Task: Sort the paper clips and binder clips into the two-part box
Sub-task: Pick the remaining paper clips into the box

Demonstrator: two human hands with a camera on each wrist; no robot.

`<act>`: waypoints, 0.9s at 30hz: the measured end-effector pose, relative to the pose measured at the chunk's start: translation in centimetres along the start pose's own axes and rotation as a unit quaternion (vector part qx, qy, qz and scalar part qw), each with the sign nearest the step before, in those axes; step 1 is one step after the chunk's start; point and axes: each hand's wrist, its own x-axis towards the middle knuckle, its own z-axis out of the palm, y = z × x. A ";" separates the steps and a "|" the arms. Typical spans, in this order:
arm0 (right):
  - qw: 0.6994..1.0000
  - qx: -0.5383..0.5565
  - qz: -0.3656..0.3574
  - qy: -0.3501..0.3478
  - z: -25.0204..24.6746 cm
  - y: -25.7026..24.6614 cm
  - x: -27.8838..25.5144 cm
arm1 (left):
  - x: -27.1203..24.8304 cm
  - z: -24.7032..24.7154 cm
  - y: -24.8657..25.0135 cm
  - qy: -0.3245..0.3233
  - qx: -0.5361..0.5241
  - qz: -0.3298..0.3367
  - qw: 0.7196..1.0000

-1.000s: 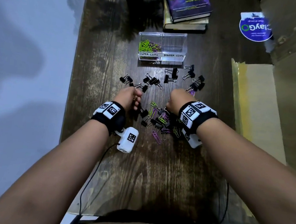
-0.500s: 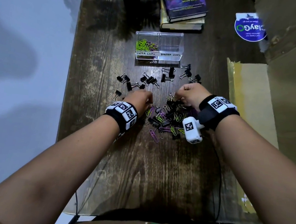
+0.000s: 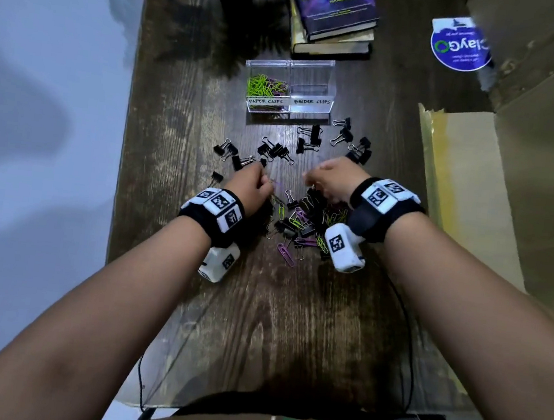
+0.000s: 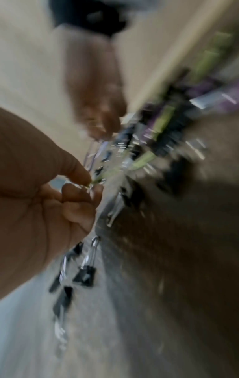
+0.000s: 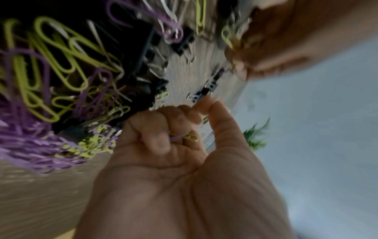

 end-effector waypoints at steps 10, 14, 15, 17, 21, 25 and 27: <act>0.933 -0.351 -0.074 0.026 6.2 -1.1 -0.4 | -0.6 -1.4 -1.8 0.062 -0.413 -0.123 0.900; 0.915 -0.396 -0.071 0.037 7.3 -1.5 -0.5 | -0.8 -1.7 -1.6 0.056 -0.527 -0.151 0.835; 0.918 -0.389 -0.068 0.034 7.4 -1.5 -0.4 | -0.8 -1.6 -1.7 0.055 -0.549 -0.152 0.820; 0.923 -0.379 -0.062 0.029 7.3 -1.6 -0.5 | -0.8 -1.3 -1.6 0.050 -0.579 -0.158 0.798; 0.923 -0.379 -0.066 0.028 6.7 -1.6 -0.6 | -1.2 -0.8 -1.5 0.019 -0.578 -0.185 0.795; 0.919 -0.388 -0.067 0.024 6.1 -1.4 -0.4 | -1.1 -0.5 -1.4 0.029 -0.583 -0.201 0.787; 0.915 -0.399 -0.063 0.025 6.3 -1.3 -0.3 | -1.2 -0.5 -1.3 0.032 -0.563 -0.209 0.799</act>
